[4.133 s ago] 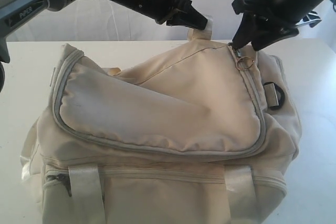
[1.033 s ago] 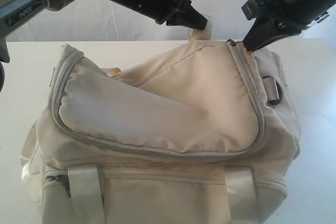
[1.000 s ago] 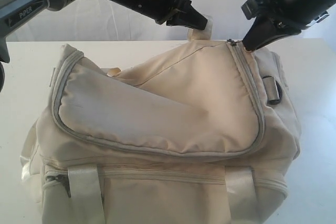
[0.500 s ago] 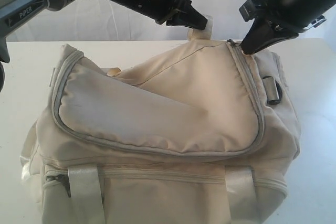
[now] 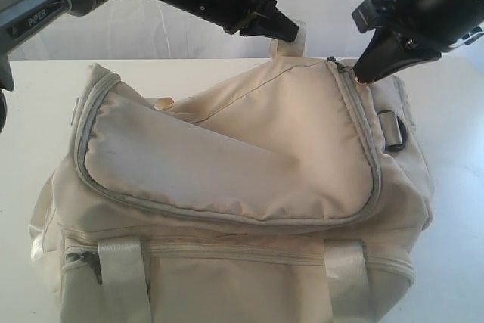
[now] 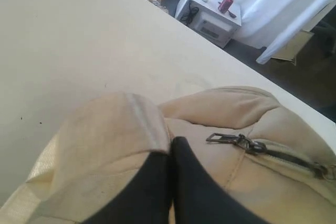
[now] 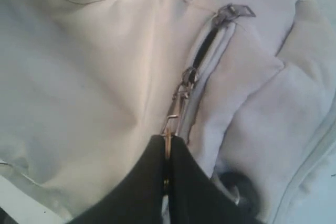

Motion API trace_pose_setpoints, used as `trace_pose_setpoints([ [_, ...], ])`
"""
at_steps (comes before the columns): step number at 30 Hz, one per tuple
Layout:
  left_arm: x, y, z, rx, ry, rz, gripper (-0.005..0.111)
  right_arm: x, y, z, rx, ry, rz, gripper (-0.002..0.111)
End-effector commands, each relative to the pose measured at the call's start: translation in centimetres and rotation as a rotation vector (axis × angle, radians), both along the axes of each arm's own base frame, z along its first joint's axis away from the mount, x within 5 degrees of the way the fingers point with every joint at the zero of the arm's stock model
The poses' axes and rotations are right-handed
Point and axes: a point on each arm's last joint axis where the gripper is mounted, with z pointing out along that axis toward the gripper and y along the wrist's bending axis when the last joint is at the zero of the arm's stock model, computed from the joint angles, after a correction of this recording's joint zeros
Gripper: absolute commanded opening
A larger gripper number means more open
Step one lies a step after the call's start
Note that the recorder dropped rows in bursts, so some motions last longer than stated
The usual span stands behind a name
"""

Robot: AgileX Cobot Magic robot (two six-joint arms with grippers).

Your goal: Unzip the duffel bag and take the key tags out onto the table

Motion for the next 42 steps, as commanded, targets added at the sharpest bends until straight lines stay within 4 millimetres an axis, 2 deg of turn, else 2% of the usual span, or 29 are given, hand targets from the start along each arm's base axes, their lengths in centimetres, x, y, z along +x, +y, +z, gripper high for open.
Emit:
trace_pose_setpoints([
  [1,-0.7,-0.2,2.3,-0.05,-0.037,0.007,0.0,-2.3,0.1,-0.2,0.002,0.02,0.002,0.0],
  [12,-0.6,-0.1,2.2,-0.033,-0.038,0.024,0.0,-8.9,0.2,-2.7,0.013,0.101,-0.023,0.0],
  [14,-0.6,-0.1,2.2,-0.033,-0.038,0.024,0.0,-10.9,0.3,-4.0,0.018,0.137,-0.036,0.0],
  [18,-0.6,-0.1,2.2,-0.032,-0.032,0.027,0.0,-13.7,0.4,-6.1,0.034,0.2,-0.058,0.0],
  [22,-0.6,-0.1,2.2,-0.032,-0.031,0.025,0.0,-15.4,1.0,-7.5,0.11,0.246,-0.063,0.0],
  [29,-0.6,-0.1,2.1,-0.033,-0.026,0.026,0.0,-16.6,2.4,-10.1,0.296,0.269,-0.02,0.0],
  [42,-0.6,-0.1,2.2,-0.033,-0.027,0.027,0.0,-16.3,2.4,-12.3,0.33,0.219,-0.086,0.0],
])
